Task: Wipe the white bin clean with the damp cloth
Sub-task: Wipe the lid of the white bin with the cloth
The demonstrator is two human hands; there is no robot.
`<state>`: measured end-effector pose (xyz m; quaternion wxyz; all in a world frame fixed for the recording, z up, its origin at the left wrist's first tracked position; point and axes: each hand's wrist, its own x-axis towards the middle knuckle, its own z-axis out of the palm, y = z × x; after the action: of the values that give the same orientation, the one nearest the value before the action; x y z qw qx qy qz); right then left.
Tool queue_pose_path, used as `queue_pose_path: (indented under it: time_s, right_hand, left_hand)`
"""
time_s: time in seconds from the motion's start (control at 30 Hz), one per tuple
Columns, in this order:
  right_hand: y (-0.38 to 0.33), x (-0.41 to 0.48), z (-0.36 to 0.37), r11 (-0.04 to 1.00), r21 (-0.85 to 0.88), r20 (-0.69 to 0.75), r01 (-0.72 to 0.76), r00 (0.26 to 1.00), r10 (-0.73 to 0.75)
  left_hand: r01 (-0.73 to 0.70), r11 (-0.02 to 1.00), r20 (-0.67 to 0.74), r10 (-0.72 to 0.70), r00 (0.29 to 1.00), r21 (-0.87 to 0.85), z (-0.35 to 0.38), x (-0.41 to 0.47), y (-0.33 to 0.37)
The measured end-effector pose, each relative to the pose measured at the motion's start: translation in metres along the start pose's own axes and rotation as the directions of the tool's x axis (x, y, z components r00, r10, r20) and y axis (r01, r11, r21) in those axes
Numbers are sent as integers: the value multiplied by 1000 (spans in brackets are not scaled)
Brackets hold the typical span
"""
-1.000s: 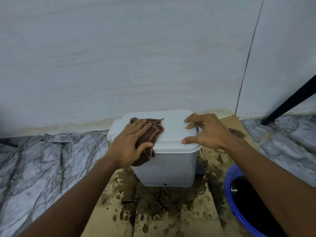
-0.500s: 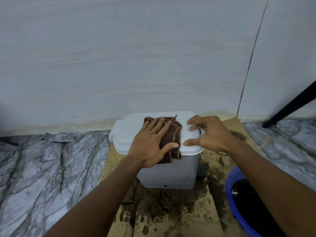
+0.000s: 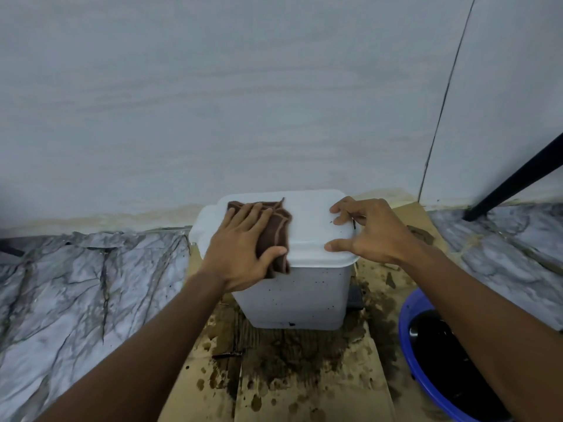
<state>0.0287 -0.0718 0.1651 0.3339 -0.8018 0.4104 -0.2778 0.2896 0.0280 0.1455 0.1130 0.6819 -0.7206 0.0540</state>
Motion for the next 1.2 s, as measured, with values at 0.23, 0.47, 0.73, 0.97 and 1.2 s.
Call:
queue_pose_path:
  time_s: [0.23,0.47,0.73,0.97,1.2]
  right_hand:
    - [0,1,-6,995,-74,24,62,998,-60]
    - [-2,-1,-13,999,39,79,26,996,-29]
    - [6,1,-16,997,68,93,43,994,-49]
    - [11,2,-15,992,91,66,84,994,-90]
    - [10,-1,-16,992,118,95,43,994,-55]
  left_hand:
    - [-53,998,-24,53,998,17,13,24,70]
    - [-75,995,-11,75,997,-72,5,8,35]
    - [-69,998,-139,69,988,10,22,9,72]
    - [62,998,-219,-61,974,0,41,30,129]
    - [-192,981,-192,182,964,-33,18,-3,33]
